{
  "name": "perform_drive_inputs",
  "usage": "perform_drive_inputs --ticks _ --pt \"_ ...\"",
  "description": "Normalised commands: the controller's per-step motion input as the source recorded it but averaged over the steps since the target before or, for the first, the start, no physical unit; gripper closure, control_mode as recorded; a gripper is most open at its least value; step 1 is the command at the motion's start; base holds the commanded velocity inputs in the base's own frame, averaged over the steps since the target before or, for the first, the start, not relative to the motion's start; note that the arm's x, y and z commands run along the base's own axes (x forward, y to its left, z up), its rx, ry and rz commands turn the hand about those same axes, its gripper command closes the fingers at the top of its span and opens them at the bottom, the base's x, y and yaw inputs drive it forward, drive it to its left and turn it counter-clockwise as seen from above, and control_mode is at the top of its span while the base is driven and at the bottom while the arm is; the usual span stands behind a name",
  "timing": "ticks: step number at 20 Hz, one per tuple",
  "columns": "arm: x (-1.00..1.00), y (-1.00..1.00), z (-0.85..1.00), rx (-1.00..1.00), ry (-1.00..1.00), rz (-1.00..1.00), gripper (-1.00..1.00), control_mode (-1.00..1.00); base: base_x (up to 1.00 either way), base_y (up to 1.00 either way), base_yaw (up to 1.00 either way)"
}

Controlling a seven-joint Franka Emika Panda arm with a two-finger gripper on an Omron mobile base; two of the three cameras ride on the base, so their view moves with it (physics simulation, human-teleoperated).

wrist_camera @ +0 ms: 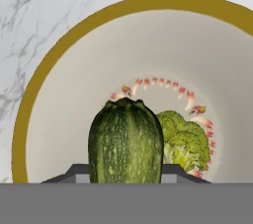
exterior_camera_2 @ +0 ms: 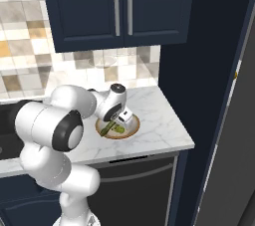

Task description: Take the squash, broccoli, and lemon from the freezer and place them in the bowl on the counter.

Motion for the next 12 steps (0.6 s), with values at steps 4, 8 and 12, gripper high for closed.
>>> perform_drive_inputs --ticks 4,8,12 --pt "0.20 0.00 -0.28 0.00 0.02 0.00 1.00 -1.00 0.00 0.00 0.00" --pt "0.27 0.00 -0.17 0.00 0.02 0.00 1.00 -1.00 0.00 0.00 0.00" --pt "0.25 0.01 -0.29 0.00 0.02 0.00 -1.00 -1.00 0.00 0.00 0.00"
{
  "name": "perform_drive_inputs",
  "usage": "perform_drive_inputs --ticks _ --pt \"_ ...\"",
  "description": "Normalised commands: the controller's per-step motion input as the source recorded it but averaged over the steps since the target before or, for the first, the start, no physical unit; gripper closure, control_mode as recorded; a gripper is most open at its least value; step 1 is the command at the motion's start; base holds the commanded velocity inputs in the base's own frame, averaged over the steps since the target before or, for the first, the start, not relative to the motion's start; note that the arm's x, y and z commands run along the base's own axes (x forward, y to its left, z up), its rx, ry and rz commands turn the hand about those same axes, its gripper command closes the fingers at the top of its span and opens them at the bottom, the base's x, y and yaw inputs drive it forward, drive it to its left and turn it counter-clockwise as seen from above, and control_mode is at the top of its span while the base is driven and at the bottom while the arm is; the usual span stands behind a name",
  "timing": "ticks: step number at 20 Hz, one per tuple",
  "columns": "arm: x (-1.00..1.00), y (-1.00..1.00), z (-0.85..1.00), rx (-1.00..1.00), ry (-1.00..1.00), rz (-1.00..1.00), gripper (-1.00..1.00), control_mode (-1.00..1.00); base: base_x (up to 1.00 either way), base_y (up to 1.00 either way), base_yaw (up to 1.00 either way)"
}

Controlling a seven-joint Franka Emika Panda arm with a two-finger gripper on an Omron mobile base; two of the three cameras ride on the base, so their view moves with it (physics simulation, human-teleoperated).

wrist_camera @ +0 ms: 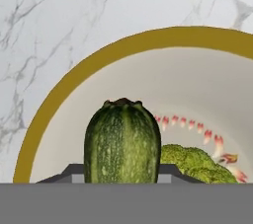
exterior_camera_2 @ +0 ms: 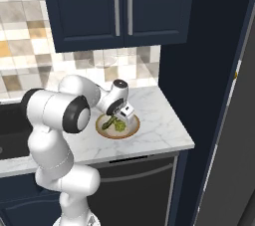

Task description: Take the squash, broccoli, and lemon from the freezer and place them in the bowl on the counter.

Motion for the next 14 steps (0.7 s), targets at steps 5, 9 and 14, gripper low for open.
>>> perform_drive_inputs --ticks 5,9,14 --pt "0.08 0.01 -0.48 0.00 0.09 0.00 -1.00 -1.00 0.00 0.00 0.00" --pt "0.04 0.00 -0.44 0.00 0.08 0.00 -1.00 -1.00 0.00 0.00 0.00" --pt "0.00 0.00 -0.25 0.00 0.03 0.00 -1.00 -1.00 0.00 0.00 0.00"
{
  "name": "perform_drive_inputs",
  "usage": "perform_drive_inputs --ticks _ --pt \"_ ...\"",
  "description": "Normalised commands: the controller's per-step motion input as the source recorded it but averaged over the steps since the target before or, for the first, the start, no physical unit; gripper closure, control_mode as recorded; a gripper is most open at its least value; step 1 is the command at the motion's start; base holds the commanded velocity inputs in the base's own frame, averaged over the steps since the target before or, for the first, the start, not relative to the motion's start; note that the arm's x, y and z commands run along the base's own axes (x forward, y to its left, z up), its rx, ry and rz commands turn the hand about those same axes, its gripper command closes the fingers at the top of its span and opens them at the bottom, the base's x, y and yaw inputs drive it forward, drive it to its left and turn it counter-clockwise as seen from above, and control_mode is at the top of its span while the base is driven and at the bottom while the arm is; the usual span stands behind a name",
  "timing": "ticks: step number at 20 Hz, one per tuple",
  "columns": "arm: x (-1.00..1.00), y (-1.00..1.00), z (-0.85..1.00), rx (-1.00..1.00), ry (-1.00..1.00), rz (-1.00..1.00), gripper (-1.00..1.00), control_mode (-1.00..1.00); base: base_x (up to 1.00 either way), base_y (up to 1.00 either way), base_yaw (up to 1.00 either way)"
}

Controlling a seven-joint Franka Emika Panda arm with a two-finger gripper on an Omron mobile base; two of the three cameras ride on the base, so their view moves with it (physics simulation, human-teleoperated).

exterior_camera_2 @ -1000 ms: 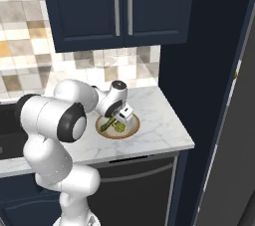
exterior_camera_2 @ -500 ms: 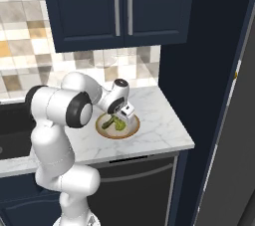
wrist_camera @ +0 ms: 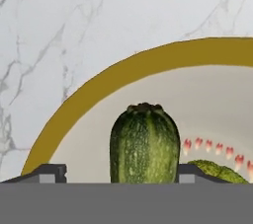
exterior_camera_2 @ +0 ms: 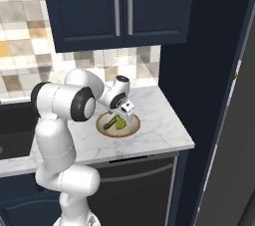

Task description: Take the squash, broccoli, and lemon from the freezer and place them in the bowl on the counter.

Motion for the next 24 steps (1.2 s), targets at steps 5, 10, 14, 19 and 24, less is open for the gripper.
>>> perform_drive_inputs --ticks 5,10,14,19,24 --pt "-0.43 0.00 0.15 0.00 -0.05 0.00 -1.00 -1.00 0.00 0.00 0.00" --pt "-0.77 0.00 0.38 0.00 -0.11 -0.01 -1.00 -1.00 0.00 0.00 0.00" --pt "-0.75 0.00 0.79 0.00 -0.09 -0.04 -1.00 -1.00 0.00 0.00 0.00" --pt "-0.81 0.00 0.78 0.00 -0.02 0.00 -1.00 -1.00 0.00 0.00 0.00" --pt "-0.76 0.01 0.63 -0.02 -0.01 0.00 -1.00 -1.00 0.00 0.00 0.00"
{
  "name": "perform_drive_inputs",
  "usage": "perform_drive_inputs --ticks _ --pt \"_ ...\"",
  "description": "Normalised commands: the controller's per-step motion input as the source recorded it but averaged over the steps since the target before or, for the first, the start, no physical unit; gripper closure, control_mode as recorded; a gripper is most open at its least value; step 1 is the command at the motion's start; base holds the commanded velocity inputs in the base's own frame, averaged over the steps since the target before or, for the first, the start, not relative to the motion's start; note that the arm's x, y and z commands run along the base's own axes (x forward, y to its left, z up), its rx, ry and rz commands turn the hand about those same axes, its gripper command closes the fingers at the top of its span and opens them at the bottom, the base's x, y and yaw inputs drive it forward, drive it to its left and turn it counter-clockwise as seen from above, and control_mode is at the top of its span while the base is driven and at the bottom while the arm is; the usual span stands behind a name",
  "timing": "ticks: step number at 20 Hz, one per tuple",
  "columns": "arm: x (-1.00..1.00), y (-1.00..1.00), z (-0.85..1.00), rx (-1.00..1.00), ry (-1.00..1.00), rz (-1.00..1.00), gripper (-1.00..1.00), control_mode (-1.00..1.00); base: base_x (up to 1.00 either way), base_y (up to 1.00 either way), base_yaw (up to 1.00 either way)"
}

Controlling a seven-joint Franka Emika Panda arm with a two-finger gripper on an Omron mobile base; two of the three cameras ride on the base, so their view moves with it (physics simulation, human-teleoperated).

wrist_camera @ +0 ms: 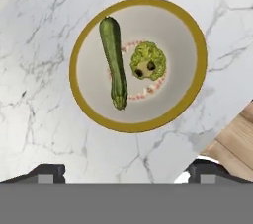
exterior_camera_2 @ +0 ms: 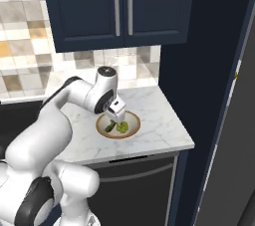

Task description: Take the squash, broccoli, and lemon from the freezer and place them in the bowl on the counter.

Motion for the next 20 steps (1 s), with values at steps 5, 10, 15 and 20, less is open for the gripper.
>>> perform_drive_inputs --ticks 5,10,15,20 --pt "-0.60 0.13 0.61 -0.05 -0.07 0.00 -1.00 -1.00 0.00 0.00 0.00" --pt "-0.42 0.30 0.58 -0.02 -0.09 0.01 -1.00 -1.00 0.00 0.00 0.00" --pt "-0.43 0.26 0.45 -0.03 -0.15 0.02 -1.00 -1.00 0.00 0.00 0.00" --pt "-0.45 0.14 0.41 -0.02 -0.14 0.01 -1.00 -1.00 0.00 0.00 0.00"
